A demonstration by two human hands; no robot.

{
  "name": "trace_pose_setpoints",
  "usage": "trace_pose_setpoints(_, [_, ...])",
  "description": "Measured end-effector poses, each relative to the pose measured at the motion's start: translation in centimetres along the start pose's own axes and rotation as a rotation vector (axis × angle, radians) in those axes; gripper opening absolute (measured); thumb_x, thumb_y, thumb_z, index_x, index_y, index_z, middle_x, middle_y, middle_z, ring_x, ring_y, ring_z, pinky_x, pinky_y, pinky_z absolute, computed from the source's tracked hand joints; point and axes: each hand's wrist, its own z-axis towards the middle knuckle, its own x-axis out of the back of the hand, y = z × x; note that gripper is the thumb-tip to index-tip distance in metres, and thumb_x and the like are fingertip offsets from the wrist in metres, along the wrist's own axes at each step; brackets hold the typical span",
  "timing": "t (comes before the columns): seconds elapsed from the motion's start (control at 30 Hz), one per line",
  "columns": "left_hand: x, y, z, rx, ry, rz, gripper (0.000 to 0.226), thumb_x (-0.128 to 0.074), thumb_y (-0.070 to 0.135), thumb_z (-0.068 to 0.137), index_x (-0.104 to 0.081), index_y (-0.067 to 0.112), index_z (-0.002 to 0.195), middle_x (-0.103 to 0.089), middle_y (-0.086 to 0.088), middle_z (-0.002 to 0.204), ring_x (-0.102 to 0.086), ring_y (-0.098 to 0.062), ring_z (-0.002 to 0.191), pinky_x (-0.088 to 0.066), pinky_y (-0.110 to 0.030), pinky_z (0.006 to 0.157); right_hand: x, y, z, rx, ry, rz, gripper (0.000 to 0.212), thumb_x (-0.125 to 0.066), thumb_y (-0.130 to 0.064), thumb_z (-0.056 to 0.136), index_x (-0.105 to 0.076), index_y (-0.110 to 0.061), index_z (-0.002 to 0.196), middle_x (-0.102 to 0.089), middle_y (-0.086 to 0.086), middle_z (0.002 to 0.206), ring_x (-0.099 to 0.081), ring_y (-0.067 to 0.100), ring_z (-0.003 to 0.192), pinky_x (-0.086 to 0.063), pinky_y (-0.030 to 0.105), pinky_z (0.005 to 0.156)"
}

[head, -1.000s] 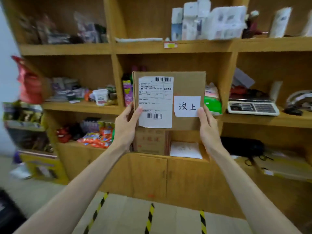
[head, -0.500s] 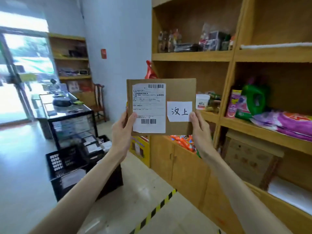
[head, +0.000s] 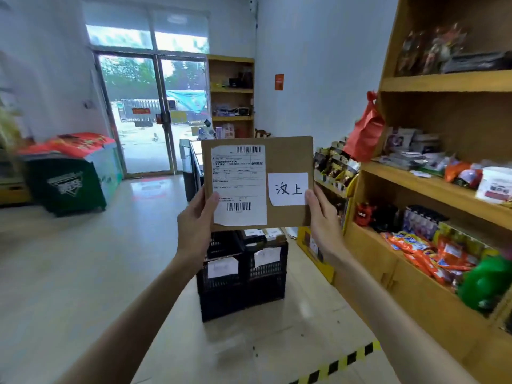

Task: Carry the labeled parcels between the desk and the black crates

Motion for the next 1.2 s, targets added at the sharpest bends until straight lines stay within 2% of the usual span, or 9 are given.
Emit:
trace_pose_setpoints(0.07, [2.7,-0.7,1.0,0.001,0.03,0.028,0.036,-0.055,0.022,0.104,-0.06,0.022,0.14,-0.074,0.018,0.111,-0.073,-0.007,0.1,-0.063,-0.033,0.082,-3.1,1.0,0.9,-0.03,-0.023,0.01,0.049,-0.04,-0.044,0.106,-0.039,-0.026,0.151,-0.053,-0.012,0.141,-0.05,-0.001,0.126,-0.045,0.031,0.109])
trace_pose_setpoints(0.1, [3.8,-1.1,1.5,0.006,0.044,0.039,0.034,-0.055,0.022,0.104,-0.061,0.024,0.138,-0.075,0.018,0.112,-0.073,-0.009,0.102,-0.063,-0.033,0.083,-4.5,1.6,1.3,-0.035,-0.042,0.017,0.041,-0.04,-0.045,0.105,-0.046,-0.034,0.144,-0.055,-0.012,0.14,-0.051,0.003,0.128,-0.044,0.035,0.111])
trace_pose_setpoints(0.17, [5.6,-1.8,2.5,0.026,0.075,0.054,0.03,-0.055,0.023,0.104,-0.063,0.031,0.132,-0.074,0.015,0.115,-0.072,-0.014,0.105,-0.063,-0.033,0.08,-6.9,2.6,2.2,-0.048,-0.082,0.03,0.024,-0.039,-0.04,0.107,-0.052,-0.044,0.127,-0.059,-0.018,0.129,-0.054,0.0,0.121,-0.046,0.033,0.107])
trace_pose_setpoints(0.23, [6.8,-2.4,3.6,0.037,0.093,0.079,0.03,-0.055,0.025,0.105,-0.062,0.034,0.132,-0.073,0.013,0.119,-0.071,-0.017,0.107,-0.064,-0.035,0.078,-8.7,3.6,3.0,-0.077,-0.112,0.062,0.025,-0.038,-0.04,0.107,-0.048,-0.043,0.13,-0.059,-0.021,0.125,-0.056,-0.001,0.119,-0.049,0.027,0.103])
trace_pose_setpoints(0.37, [8.2,-4.1,6.1,0.047,0.126,0.123,0.034,-0.053,0.026,0.105,-0.059,0.031,0.138,-0.071,0.008,0.123,-0.07,-0.018,0.106,-0.063,-0.032,0.071,-11.3,5.1,5.4,-0.095,-0.148,0.082,0.017,-0.036,-0.032,0.108,-0.043,-0.037,0.123,-0.053,-0.03,0.109,-0.054,-0.026,0.096,-0.045,0.002,0.076])
trace_pose_setpoints(0.5, [8.8,-6.4,8.9,0.057,0.153,0.156,0.04,-0.052,0.026,0.105,-0.055,0.023,0.145,-0.07,0.004,0.125,-0.07,-0.018,0.105,-0.063,-0.03,0.069,-13.4,8.2,9.0,-0.074,-0.205,0.08,0.042,-0.036,-0.037,0.108,-0.048,-0.019,0.144,-0.062,-0.014,0.122,-0.06,-0.007,0.108,-0.05,0.01,0.079])
trace_pose_setpoints(0.73, [6.9,-10.3,15.7,0.071,0.167,0.173,0.038,-0.052,0.026,0.106,-0.057,0.024,0.143,-0.073,0.01,0.117,-0.072,-0.015,0.103,-0.063,-0.034,0.07,-14.7,12.8,16.9,-0.096,-0.248,0.128,0.031,-0.036,-0.039,0.107,-0.054,-0.033,0.132,-0.066,-0.014,0.117,-0.063,-0.008,0.1,-0.049,0.01,0.074])
trace_pose_setpoints(1.07, [1.9,-16.7,25.8,0.056,0.196,0.215,0.038,-0.051,0.025,0.106,-0.056,0.019,0.143,-0.071,-0.001,0.123,-0.072,-0.013,0.102,-0.063,-0.032,0.068,-15.3,19.9,29.1,-0.053,-0.279,0.157,0.042,-0.037,-0.042,0.107,-0.053,-0.025,0.141,-0.066,-0.007,0.126,-0.062,0.005,0.114,-0.052,0.024,0.095])
trace_pose_setpoints(1.2, [1.4,-19.3,28.6,0.076,0.211,0.232,0.04,-0.051,0.027,0.106,-0.055,0.019,0.144,-0.07,-0.002,0.124,-0.072,-0.015,0.104,-0.063,-0.033,0.068,-16.2,22.6,32.3,-0.062,-0.293,0.143,0.043,-0.036,-0.039,0.107,-0.053,-0.019,0.141,-0.067,-0.007,0.119,-0.064,0.0,0.105,-0.052,0.014,0.079])
